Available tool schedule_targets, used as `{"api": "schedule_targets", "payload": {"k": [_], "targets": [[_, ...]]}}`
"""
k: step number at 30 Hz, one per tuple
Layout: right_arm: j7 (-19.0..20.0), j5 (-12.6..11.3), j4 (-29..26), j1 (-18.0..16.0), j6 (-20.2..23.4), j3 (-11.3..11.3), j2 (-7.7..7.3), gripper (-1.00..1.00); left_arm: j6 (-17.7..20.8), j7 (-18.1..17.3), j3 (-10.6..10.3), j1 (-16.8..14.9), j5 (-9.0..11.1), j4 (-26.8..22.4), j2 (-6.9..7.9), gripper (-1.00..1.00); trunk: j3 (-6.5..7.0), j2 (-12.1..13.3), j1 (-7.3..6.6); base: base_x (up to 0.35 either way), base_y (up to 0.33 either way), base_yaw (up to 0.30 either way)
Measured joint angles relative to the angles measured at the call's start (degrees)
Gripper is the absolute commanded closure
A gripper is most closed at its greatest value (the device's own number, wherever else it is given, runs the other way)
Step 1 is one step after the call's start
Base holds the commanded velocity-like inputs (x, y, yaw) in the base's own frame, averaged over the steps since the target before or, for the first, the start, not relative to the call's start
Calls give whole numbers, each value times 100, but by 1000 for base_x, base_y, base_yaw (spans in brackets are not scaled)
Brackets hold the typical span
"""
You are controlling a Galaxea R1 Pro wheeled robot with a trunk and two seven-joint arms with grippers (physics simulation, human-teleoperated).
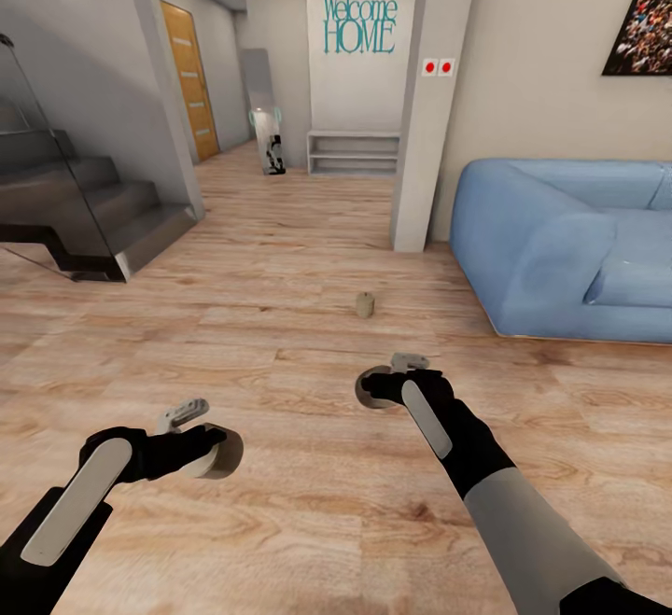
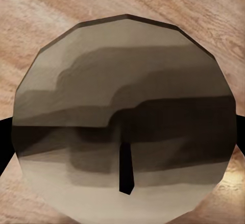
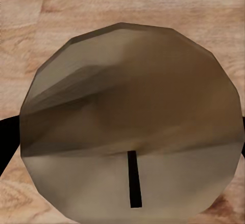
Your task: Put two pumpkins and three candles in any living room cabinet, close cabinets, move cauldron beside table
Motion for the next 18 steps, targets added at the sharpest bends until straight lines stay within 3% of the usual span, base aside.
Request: {"api": "schedule_targets", "payload": {"k": [11,18], "targets": [[2,9,5,-2,-18,1,12,100,1,0,2,1,-1,39,1,100,48,0,0,0,0,208],[3,20,6,0,-171,10,30,100,-2,-3,0,0,2,49,0,100,51,0,0,0,0,28]]}}
